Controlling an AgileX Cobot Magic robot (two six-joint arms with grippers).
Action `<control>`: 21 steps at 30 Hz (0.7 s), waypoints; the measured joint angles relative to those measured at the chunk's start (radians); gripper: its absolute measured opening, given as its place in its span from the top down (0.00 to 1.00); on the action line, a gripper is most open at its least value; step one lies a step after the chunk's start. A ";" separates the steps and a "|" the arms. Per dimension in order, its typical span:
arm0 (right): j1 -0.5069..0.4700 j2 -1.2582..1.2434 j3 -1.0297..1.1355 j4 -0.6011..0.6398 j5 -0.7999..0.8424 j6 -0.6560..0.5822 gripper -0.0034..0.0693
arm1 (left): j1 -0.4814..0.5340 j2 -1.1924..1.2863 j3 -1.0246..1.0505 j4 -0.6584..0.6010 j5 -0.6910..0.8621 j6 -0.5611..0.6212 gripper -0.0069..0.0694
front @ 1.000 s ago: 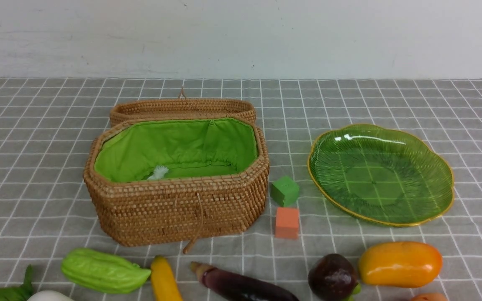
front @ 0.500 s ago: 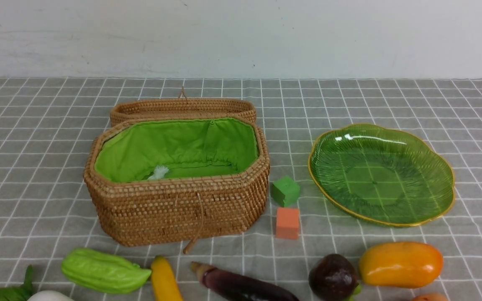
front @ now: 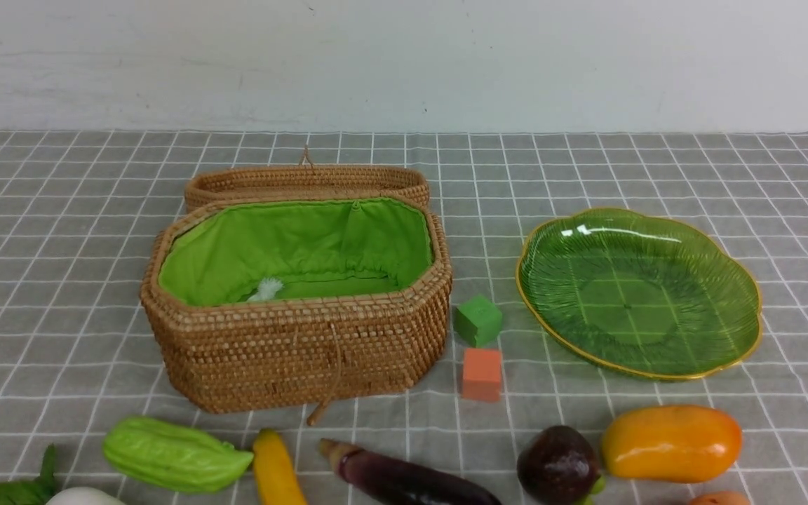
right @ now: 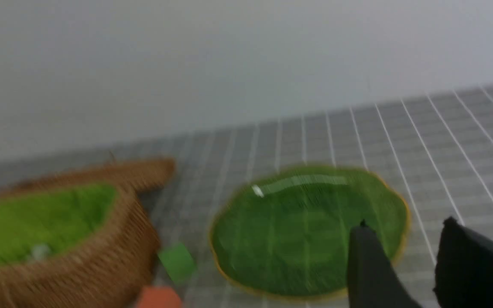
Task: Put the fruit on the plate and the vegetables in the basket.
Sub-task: Use the right arm to grab a potato and put it into the left basket
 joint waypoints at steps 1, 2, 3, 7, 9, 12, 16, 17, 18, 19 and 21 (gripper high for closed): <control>0.000 0.067 0.007 0.013 0.042 0.012 0.62 | 0.000 0.000 0.000 0.000 0.000 0.000 0.60; 0.000 0.074 0.008 0.013 0.052 0.014 0.62 | 0.000 0.000 0.000 0.000 0.000 0.000 0.60; 0.002 0.141 0.012 0.053 0.100 -0.001 0.62 | 0.000 0.000 0.000 0.000 0.000 0.000 0.60; 0.045 0.305 -0.002 0.133 0.293 -0.226 0.60 | 0.000 0.000 0.000 0.000 0.000 0.000 0.60; 0.076 0.383 -0.012 0.160 0.365 -0.274 0.57 | 0.000 0.000 0.000 0.000 0.000 0.000 0.60; 0.131 0.510 -0.030 0.182 0.404 -0.232 0.45 | 0.000 0.000 0.000 0.000 0.000 0.000 0.60; 0.148 0.590 -0.040 0.185 0.371 -0.055 0.29 | 0.000 0.000 0.000 0.000 0.000 0.000 0.60; 0.149 0.623 -0.041 0.185 0.342 0.048 0.21 | 0.000 0.000 0.000 0.000 0.000 0.000 0.60; 0.149 0.623 -0.041 0.185 0.338 0.061 0.20 | 0.000 0.000 0.000 0.000 0.000 0.000 0.60; 0.149 0.640 -0.043 0.185 0.320 0.130 0.15 | 0.000 0.000 0.000 0.000 0.000 0.000 0.60; 0.149 0.682 -0.043 0.185 0.281 0.285 0.06 | 0.000 0.000 0.000 0.000 0.000 0.000 0.60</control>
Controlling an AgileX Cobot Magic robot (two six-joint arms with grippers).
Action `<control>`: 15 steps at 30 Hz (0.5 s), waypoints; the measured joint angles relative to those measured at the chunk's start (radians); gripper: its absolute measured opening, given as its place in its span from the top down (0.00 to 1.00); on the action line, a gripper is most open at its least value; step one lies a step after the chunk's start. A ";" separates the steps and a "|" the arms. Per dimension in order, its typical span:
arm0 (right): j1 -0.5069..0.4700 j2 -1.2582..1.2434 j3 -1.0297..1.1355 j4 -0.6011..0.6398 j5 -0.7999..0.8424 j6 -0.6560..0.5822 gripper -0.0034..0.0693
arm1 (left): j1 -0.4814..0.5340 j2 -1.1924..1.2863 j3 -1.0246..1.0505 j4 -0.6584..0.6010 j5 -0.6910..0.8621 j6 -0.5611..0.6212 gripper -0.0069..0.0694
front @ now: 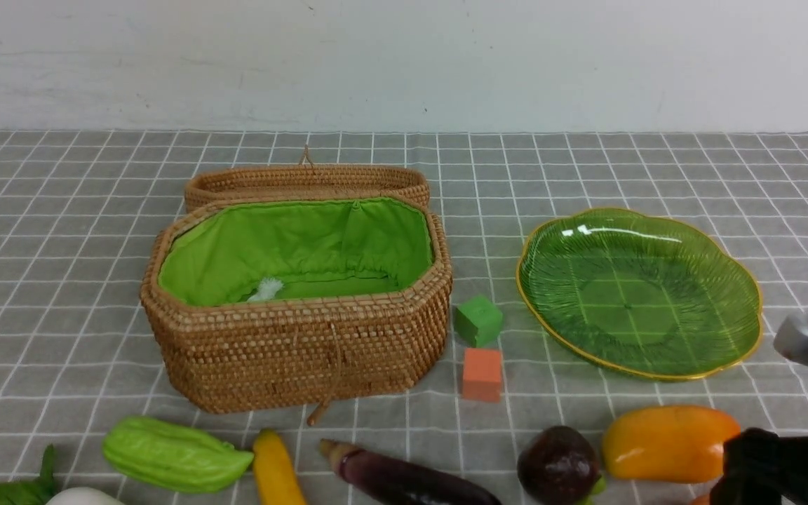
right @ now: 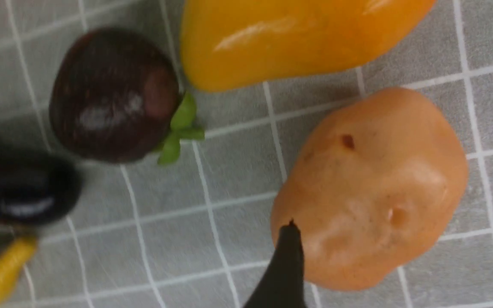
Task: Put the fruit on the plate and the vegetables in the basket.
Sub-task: Use the right arm to grab a potato and put it into the left basket
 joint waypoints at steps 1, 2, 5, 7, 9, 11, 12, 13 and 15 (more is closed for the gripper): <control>0.000 0.003 0.000 0.000 -0.002 0.017 0.06 | 0.000 0.000 0.000 0.000 0.000 0.000 0.60; 0.000 0.034 -0.001 0.000 -0.023 0.067 0.04 | 0.000 0.000 0.000 0.000 0.000 0.000 0.60; 0.000 0.081 -0.001 0.000 -0.049 0.099 0.03 | 0.000 0.000 0.000 0.000 0.000 0.000 0.60; 0.000 0.119 -0.001 0.000 -0.063 0.107 0.04 | 0.000 0.000 0.000 0.000 0.000 0.000 0.60; 0.000 0.158 -0.001 0.000 -0.075 0.116 0.05 | 0.000 0.000 0.000 0.000 0.000 0.000 0.60; 0.000 0.182 -0.001 0.000 -0.078 0.124 0.06 | 0.000 0.000 0.000 0.000 0.000 0.000 0.60; 0.000 0.198 -0.001 -0.001 -0.079 0.128 0.07 | 0.000 0.000 0.000 0.000 0.000 0.000 0.60; 0.000 0.226 -0.001 -0.001 -0.092 0.132 0.10 | 0.000 0.000 0.000 0.000 0.000 0.000 0.60; 0.001 0.242 -0.006 -0.007 -0.109 0.133 0.13 | 0.000 0.000 0.000 0.000 0.000 0.000 0.60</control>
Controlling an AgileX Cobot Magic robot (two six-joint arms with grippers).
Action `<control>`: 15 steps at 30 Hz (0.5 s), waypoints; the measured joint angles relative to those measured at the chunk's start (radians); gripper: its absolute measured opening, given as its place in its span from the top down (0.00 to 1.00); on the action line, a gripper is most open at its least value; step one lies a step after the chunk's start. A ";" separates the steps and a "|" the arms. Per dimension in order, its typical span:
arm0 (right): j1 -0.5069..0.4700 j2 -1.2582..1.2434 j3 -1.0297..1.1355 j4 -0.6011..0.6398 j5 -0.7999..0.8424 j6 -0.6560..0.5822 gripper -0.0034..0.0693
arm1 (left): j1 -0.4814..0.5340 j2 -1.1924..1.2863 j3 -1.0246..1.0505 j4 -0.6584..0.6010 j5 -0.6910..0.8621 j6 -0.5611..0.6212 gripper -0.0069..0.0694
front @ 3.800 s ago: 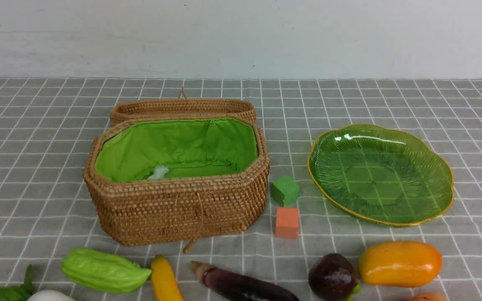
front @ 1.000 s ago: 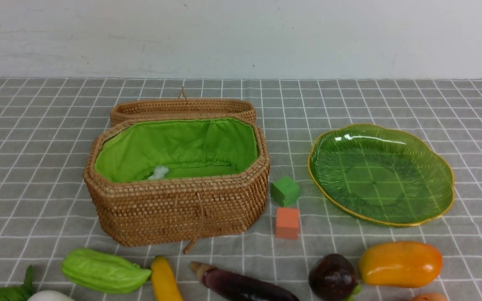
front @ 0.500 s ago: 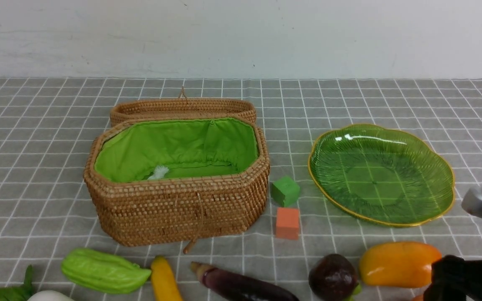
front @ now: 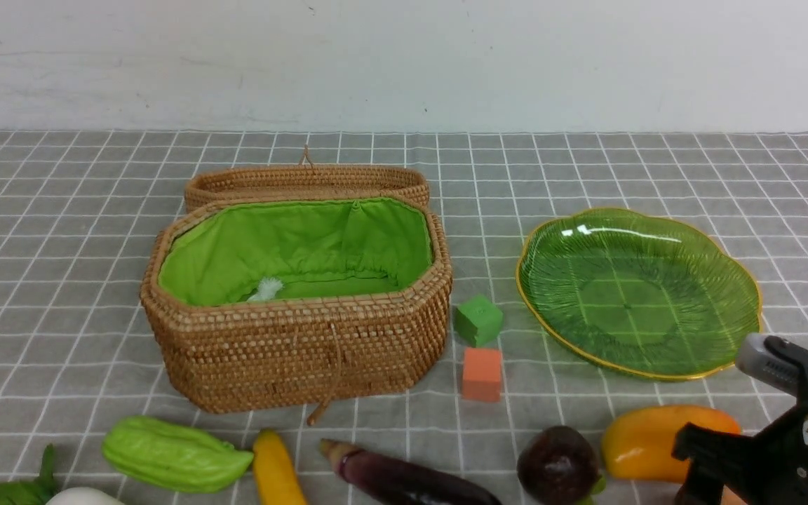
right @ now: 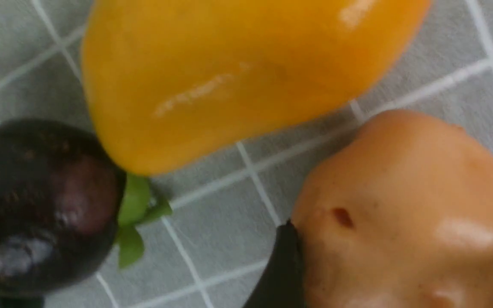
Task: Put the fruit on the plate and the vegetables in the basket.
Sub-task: Use the right arm to grab a potato and put it into the left basket
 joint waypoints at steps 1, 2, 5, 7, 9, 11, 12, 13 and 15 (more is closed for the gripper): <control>0.000 0.008 -0.005 -0.006 -0.003 0.001 0.15 | 0.000 0.000 0.000 0.000 0.000 0.000 0.60; 0.000 0.008 -0.005 -0.007 -0.003 0.000 0.15 | 0.000 0.000 0.000 0.000 0.000 0.000 0.60; 0.000 0.007 -0.006 -0.008 0.001 -0.027 0.15 | 0.000 0.000 0.000 0.000 0.000 0.000 0.60; 0.000 -0.005 -0.005 -0.008 0.015 -0.064 0.15 | 0.000 0.000 0.000 0.000 0.000 0.000 0.60; 0.000 -0.030 -0.001 -0.016 0.073 -0.090 0.15 | 0.000 0.000 0.000 0.000 0.000 0.000 0.60; 0.000 -0.060 0.001 -0.020 0.121 -0.111 0.15 | 0.000 0.000 0.000 0.000 0.000 0.000 0.60; 0.000 -0.094 -0.002 -0.020 0.155 -0.141 0.15 | 0.000 0.000 0.000 0.000 0.000 0.000 0.60; 0.000 -0.105 -0.004 -0.020 0.160 -0.145 0.15 | 0.000 0.000 0.000 0.000 0.000 0.000 0.60; 0.000 -0.171 -0.040 -0.020 0.218 -0.205 0.15 | 0.000 0.000 0.000 0.000 0.000 0.000 0.60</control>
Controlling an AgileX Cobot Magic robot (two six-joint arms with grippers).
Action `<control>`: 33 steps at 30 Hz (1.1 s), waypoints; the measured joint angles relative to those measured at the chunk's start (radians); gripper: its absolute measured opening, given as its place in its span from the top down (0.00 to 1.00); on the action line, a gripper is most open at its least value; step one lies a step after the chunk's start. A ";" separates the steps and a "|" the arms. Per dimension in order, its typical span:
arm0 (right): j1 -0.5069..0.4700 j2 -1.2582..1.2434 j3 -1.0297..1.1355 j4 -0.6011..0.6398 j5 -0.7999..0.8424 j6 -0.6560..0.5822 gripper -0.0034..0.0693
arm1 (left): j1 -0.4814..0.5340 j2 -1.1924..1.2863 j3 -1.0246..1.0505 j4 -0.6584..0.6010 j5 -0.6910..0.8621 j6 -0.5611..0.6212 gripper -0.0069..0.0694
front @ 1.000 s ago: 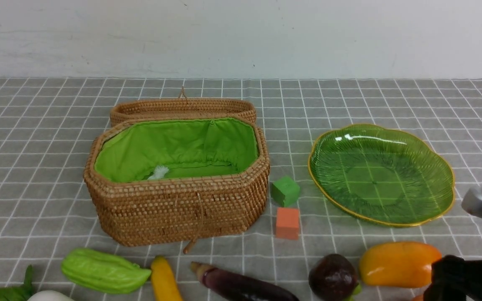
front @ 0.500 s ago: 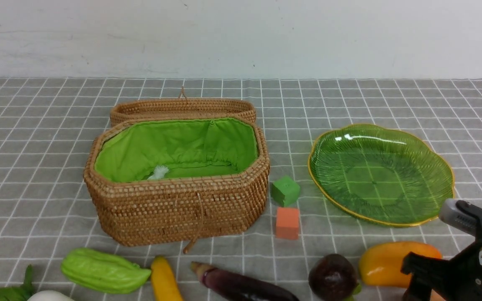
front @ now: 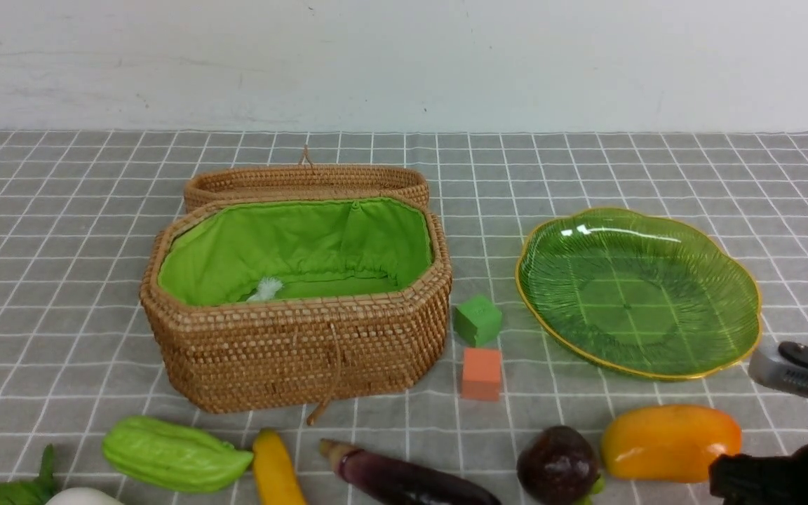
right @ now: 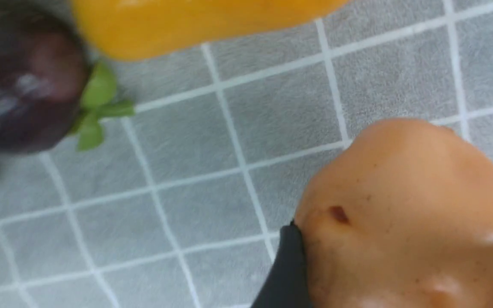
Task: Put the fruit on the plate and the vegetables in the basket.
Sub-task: Use the right arm to grab a potato and put it into the left basket
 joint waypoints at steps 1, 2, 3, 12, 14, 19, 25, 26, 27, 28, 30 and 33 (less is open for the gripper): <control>0.000 -0.019 -0.017 0.000 0.017 -0.019 0.15 | 0.000 0.000 0.000 0.000 0.000 0.000 0.60; 0.000 -0.024 -0.026 0.001 0.020 -0.028 0.15 | 0.000 0.000 0.000 0.000 0.000 0.000 0.60; 0.000 -0.053 -0.063 0.008 0.042 -0.065 0.15 | 0.000 0.000 0.000 0.000 0.000 0.000 0.60; 0.001 -0.038 -0.388 0.270 0.003 -0.356 0.15 | 0.000 0.000 0.000 0.000 0.000 0.000 0.60; 0.002 0.027 -0.470 0.355 -0.012 -0.439 0.15 | 0.000 0.000 0.000 0.000 0.000 0.000 0.60; 0.061 0.243 -0.661 0.487 -0.033 -0.608 0.15 | 0.000 0.000 0.000 0.000 0.000 0.000 0.60; 0.160 0.513 -0.900 0.515 -0.052 -0.646 0.15 | 0.000 0.000 0.000 0.000 0.000 0.000 0.60; 0.188 0.596 -0.991 0.517 -0.061 -0.646 0.15 | 0.000 0.000 0.000 0.000 0.000 0.000 0.60; 0.204 0.645 -1.039 0.517 -0.067 -0.647 0.15 | 0.000 0.000 0.000 0.000 0.000 0.000 0.60; 0.207 0.654 -1.039 0.517 -0.068 -0.647 0.15 | 0.000 0.000 0.000 0.000 0.000 0.000 0.60; 0.236 0.755 -1.141 0.508 -0.087 -0.647 0.15 | 0.000 0.000 0.000 0.000 0.000 0.000 0.60; 0.251 0.836 -1.215 0.482 -0.111 -0.634 0.15 | 0.000 0.000 0.000 0.000 0.000 0.000 0.60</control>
